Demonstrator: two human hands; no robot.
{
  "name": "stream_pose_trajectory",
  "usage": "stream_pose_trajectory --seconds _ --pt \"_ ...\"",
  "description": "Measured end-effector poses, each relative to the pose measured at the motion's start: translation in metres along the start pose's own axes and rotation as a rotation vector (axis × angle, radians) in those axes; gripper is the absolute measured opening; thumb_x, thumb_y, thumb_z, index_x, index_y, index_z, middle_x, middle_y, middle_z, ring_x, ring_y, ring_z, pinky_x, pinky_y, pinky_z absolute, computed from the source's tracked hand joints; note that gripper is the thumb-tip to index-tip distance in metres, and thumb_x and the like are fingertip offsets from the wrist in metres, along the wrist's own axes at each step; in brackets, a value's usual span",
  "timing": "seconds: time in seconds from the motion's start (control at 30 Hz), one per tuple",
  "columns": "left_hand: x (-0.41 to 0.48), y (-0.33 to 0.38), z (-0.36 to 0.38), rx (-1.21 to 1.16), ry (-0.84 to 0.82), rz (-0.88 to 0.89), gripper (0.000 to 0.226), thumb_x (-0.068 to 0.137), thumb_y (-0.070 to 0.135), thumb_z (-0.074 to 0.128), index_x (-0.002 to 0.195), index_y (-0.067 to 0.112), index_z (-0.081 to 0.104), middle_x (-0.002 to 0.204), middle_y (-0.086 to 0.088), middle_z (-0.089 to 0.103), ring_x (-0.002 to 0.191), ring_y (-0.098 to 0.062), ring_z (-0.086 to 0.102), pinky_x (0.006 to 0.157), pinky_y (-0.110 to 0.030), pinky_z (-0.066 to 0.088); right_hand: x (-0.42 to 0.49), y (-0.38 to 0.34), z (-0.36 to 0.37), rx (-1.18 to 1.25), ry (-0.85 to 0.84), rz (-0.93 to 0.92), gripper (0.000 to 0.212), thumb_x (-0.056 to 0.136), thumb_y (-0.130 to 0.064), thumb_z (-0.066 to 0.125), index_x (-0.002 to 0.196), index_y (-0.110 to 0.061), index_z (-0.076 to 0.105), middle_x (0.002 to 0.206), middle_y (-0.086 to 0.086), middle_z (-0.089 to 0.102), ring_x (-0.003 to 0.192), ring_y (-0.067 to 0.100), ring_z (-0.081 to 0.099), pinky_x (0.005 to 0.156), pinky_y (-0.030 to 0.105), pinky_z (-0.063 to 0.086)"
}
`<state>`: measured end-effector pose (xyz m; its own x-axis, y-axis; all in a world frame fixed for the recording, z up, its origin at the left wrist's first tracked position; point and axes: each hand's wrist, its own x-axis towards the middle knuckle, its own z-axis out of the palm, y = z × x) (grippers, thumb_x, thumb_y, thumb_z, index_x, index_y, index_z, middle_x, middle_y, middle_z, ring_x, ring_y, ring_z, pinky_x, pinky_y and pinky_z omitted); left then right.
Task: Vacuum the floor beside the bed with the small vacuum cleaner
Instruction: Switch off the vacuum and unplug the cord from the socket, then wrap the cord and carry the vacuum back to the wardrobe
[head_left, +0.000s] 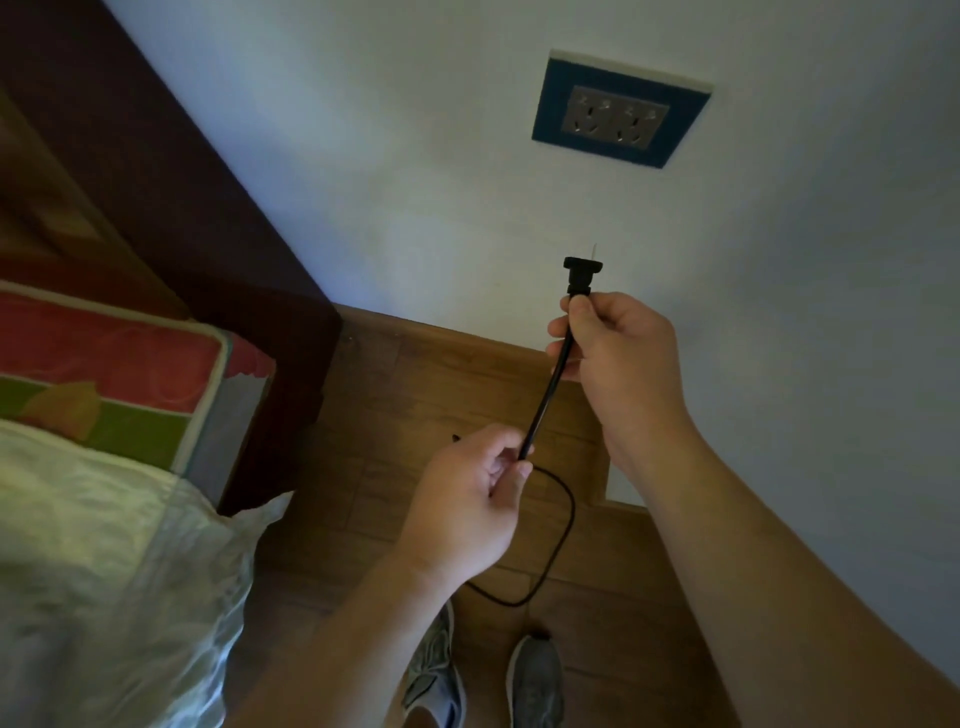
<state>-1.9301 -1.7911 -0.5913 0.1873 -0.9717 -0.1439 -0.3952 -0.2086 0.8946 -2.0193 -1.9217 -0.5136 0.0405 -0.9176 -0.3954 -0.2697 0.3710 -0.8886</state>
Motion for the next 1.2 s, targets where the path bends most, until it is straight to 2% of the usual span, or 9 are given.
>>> stream_pose_trajectory --seconds 0.17,0.27,0.33,0.43,0.57,0.77,0.9,1.1,1.2 --pt "-0.02 -0.004 0.002 0.002 0.076 -0.034 0.012 0.096 0.014 0.068 0.106 0.019 0.07 0.082 0.012 0.073 0.078 -0.002 0.072 0.068 -0.022 0.059 -0.015 0.004 0.002 -0.008 -0.089 -0.039 0.02 0.102 -0.02 0.052 0.089 -0.023 0.067 0.068 -0.008 0.068 0.068 0.01 0.066 0.073 0.036 0.06" --pt "-0.034 0.0 -0.001 0.017 0.101 -0.102 0.015 0.096 0.017 0.068 0.106 0.028 0.067 0.082 0.023 0.067 0.085 0.006 0.069 0.073 -0.012 0.055 -0.028 0.002 0.004 -0.001 -0.158 -0.043 0.019 0.102 -0.019 0.052 0.091 -0.021 0.067 0.068 -0.007 0.068 0.069 0.012 0.066 0.075 0.04 0.061" --pt "-0.045 0.006 -0.007 0.023 0.11 -0.147 0.019 0.097 0.019 0.067 0.104 0.036 0.062 0.083 0.025 0.065 0.087 0.009 0.067 0.074 -0.01 0.054 -0.038 -0.002 0.007 -0.018 -0.203 -0.047 0.017 0.103 -0.019 0.051 0.095 -0.02 0.067 0.073 -0.006 0.068 0.07 0.012 0.066 0.076 0.039 0.062" --pt "-0.063 0.015 -0.019 0.028 0.141 -0.188 0.015 0.098 0.019 0.065 0.102 0.033 0.063 0.084 0.018 0.067 0.085 0.005 0.067 0.074 -0.015 0.055 -0.056 -0.013 0.014 -0.048 -0.282 -0.072 0.016 0.103 -0.02 0.05 0.101 -0.019 0.067 0.078 -0.003 0.069 0.072 0.011 0.067 0.076 0.036 0.062" --pt "-0.09 0.02 -0.04 -0.009 0.221 -0.275 0.013 0.098 0.02 0.064 0.105 0.031 0.065 0.09 0.013 0.07 0.087 0.002 0.067 0.08 -0.028 0.059 -0.084 -0.028 0.036 -0.081 -0.377 -0.089 0.016 0.103 -0.019 0.052 0.105 -0.015 0.067 0.082 -0.001 0.07 0.072 0.009 0.069 0.074 0.032 0.062" --pt "-0.141 0.006 -0.076 -0.055 0.329 -0.34 0.021 0.097 0.019 0.064 0.1 0.04 0.06 0.088 0.014 0.069 0.084 0.001 0.066 0.078 -0.026 0.058 -0.134 -0.029 0.087 -0.152 -0.493 -0.134 0.014 0.102 -0.021 0.053 0.098 -0.022 0.066 0.084 -0.001 0.072 0.076 0.011 0.07 0.074 0.032 0.062" --pt "-0.184 -0.017 -0.093 -0.088 0.389 -0.357 0.018 0.097 0.016 0.065 0.099 0.034 0.062 0.085 0.011 0.07 0.08 -0.001 0.067 0.071 -0.02 0.055 -0.174 -0.015 0.124 -0.18 -0.564 -0.162 0.013 0.102 -0.019 0.054 0.097 -0.02 0.066 0.084 0.0 0.071 0.071 0.008 0.068 0.07 0.03 0.06" --pt "-0.256 -0.051 -0.113 -0.14 0.474 -0.455 0.009 0.097 0.022 0.065 0.102 0.029 0.067 0.085 0.01 0.07 0.079 -0.004 0.067 0.077 -0.037 0.059 -0.242 0.008 0.171 -0.238 -0.683 -0.156 0.018 0.1 -0.016 0.056 0.086 -0.019 0.068 0.079 0.001 0.071 0.07 0.011 0.068 0.074 0.039 0.062" --pt "-0.29 -0.06 -0.125 -0.178 0.524 -0.481 0.01 0.096 0.023 0.066 0.104 0.03 0.068 0.087 0.01 0.072 0.081 -0.006 0.069 0.079 -0.042 0.06 -0.276 0.014 0.193 -0.277 -0.735 -0.173 0.016 0.1 -0.015 0.056 0.09 -0.015 0.069 0.083 0.005 0.072 0.072 0.013 0.069 0.075 0.039 0.062"
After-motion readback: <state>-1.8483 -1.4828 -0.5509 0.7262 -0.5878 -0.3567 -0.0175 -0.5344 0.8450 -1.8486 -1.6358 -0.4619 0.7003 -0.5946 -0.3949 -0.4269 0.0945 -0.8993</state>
